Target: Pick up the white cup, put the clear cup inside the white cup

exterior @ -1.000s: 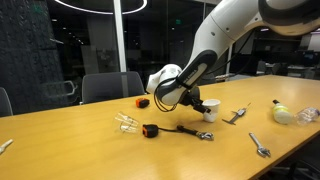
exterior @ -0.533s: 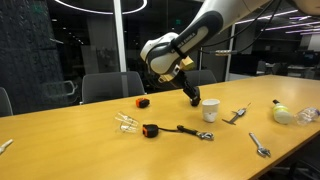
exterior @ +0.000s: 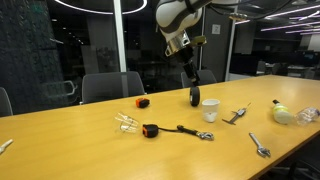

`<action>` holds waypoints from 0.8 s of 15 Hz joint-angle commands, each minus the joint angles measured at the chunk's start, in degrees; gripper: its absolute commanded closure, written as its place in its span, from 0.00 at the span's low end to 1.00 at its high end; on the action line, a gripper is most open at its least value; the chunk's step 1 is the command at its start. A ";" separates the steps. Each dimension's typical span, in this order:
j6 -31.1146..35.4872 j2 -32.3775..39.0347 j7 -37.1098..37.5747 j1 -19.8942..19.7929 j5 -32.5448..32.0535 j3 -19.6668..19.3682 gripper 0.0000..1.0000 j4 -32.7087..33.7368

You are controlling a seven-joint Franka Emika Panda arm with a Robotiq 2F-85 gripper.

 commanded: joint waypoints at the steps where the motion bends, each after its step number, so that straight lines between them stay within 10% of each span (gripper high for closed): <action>1: -2.60 -3.41 2.47 -2.06 9.41 -1.93 0.00 -0.37; 12: 20.69 -1.80 29.63 -1.96 22.06 -3.94 0.00 -12.27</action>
